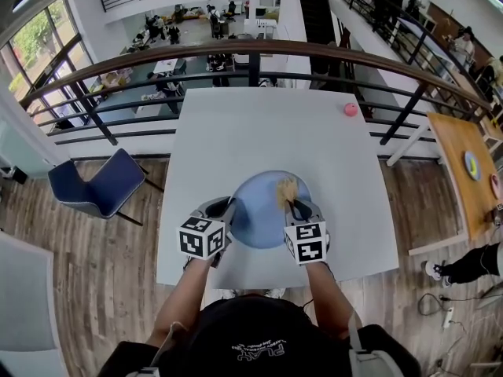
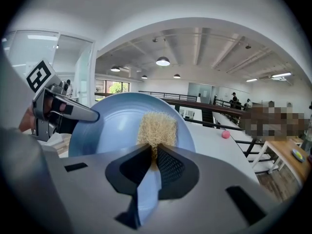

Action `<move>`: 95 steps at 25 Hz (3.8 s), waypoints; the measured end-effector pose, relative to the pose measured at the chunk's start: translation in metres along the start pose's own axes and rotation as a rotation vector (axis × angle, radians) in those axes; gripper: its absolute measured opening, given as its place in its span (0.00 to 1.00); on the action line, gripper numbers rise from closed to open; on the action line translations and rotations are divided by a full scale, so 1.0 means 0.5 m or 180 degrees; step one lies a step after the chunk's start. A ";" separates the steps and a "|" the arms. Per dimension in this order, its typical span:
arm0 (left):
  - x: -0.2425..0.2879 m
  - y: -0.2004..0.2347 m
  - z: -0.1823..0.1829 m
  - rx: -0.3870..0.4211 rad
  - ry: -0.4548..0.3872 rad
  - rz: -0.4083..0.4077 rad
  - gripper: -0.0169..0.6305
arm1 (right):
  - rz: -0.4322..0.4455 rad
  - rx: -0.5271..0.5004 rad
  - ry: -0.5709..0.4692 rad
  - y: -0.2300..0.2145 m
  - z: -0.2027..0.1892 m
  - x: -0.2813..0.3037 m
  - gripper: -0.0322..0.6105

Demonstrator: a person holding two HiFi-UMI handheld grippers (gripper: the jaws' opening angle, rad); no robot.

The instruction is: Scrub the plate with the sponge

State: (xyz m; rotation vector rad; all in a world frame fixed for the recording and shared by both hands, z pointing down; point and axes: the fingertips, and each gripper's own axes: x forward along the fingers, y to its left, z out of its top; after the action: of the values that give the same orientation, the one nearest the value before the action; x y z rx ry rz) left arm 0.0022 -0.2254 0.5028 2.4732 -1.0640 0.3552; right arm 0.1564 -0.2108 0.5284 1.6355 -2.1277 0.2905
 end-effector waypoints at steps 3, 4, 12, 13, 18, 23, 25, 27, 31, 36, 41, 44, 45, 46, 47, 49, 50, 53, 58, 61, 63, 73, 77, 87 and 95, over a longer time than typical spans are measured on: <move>0.000 0.001 -0.003 -0.0046 -0.0011 -0.0010 0.08 | -0.0041 0.0052 0.0066 -0.013 -0.029 -0.009 0.12; 0.000 0.003 -0.003 -0.0058 -0.0015 -0.0011 0.08 | -0.0056 0.0063 0.0088 -0.016 -0.036 -0.011 0.12; 0.001 0.029 -0.005 -0.0028 -0.0021 0.0140 0.07 | -0.0027 0.0105 -0.0003 0.020 -0.037 -0.031 0.12; -0.001 0.034 -0.005 -0.0045 -0.0030 0.0150 0.07 | 0.0023 0.0087 -0.0032 0.038 -0.034 -0.034 0.12; 0.005 0.040 -0.004 -0.0128 -0.0092 0.0162 0.07 | 0.0334 -0.0063 -0.0168 0.119 -0.019 -0.047 0.12; -0.005 0.045 -0.008 -0.0160 -0.0101 0.0179 0.07 | 0.0647 -0.0142 -0.0229 0.191 -0.011 -0.043 0.12; -0.006 0.042 -0.009 -0.0166 -0.0103 0.0172 0.07 | 0.0727 -0.0167 -0.0256 0.210 -0.004 -0.037 0.12; -0.007 0.039 -0.008 -0.0190 -0.0115 0.0153 0.07 | 0.0804 -0.0199 -0.0275 0.228 0.005 -0.031 0.12; -0.009 0.035 -0.002 -0.0220 -0.0143 0.0113 0.07 | 0.0922 -0.0215 -0.0252 0.256 0.012 -0.012 0.12; -0.004 0.035 -0.001 -0.0233 -0.0144 0.0080 0.07 | 0.0850 -0.0222 -0.0197 0.245 0.007 0.005 0.12; -0.008 0.043 0.001 -0.0279 -0.0158 0.0085 0.07 | 0.0708 -0.0200 -0.0158 0.217 0.008 0.008 0.12; -0.008 0.048 0.008 -0.0274 -0.0183 0.0110 0.07 | 0.0663 -0.0150 -0.0177 0.194 0.012 0.013 0.12; -0.008 0.049 0.009 -0.0271 -0.0184 0.0122 0.07 | 0.0655 -0.0129 -0.0181 0.186 0.011 0.014 0.12; -0.008 0.050 0.008 -0.0270 -0.0182 0.0130 0.07 | 0.0641 -0.0111 -0.0181 0.178 0.010 0.016 0.12; -0.007 0.050 0.007 -0.0272 -0.0179 0.0131 0.07 | 0.0618 -0.0095 -0.0178 0.168 0.007 0.017 0.12; -0.005 0.050 0.004 -0.0283 -0.0178 0.0122 0.07 | 0.0555 -0.0072 -0.0171 0.148 0.004 0.018 0.12; -0.004 0.049 0.002 -0.0288 -0.0178 0.0117 0.07 | 0.0519 -0.0060 -0.0168 0.137 0.004 0.019 0.12; -0.003 0.047 0.000 -0.0295 -0.0172 0.0106 0.07 | 0.0405 -0.0011 -0.0144 0.105 0.000 0.019 0.12; -0.005 0.052 -0.003 -0.0293 -0.0152 0.0110 0.08 | 0.0169 -0.0008 0.0015 0.064 -0.021 0.026 0.12; -0.010 0.059 -0.011 -0.0310 -0.0137 0.0124 0.08 | 0.0101 0.0005 0.0066 0.054 -0.032 0.030 0.12; -0.014 0.065 -0.013 -0.0326 -0.0139 0.0140 0.08 | 0.0072 0.0006 0.0088 0.048 -0.036 0.031 0.12; -0.024 0.085 -0.027 -0.0458 -0.0124 0.0217 0.08 | 0.0060 0.0020 0.0140 0.019 -0.034 0.036 0.12; -0.034 0.090 -0.022 -0.0477 -0.0156 0.0248 0.08 | 0.0316 -0.0046 -0.0017 0.085 0.011 0.020 0.12; -0.048 0.098 -0.024 -0.0499 -0.0212 0.0300 0.07 | 0.1297 -0.0390 -0.0010 0.340 0.017 -0.005 0.12; -0.066 0.108 -0.015 -0.0587 -0.0325 0.0301 0.07 | 0.1663 -0.0741 0.0301 0.377 -0.034 -0.006 0.12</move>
State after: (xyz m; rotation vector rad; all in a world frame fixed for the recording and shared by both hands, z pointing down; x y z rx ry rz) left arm -0.0603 -0.2343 0.5114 2.3039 -1.2011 0.1522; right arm -0.0195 -0.1485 0.5606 0.9039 -2.3808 0.2577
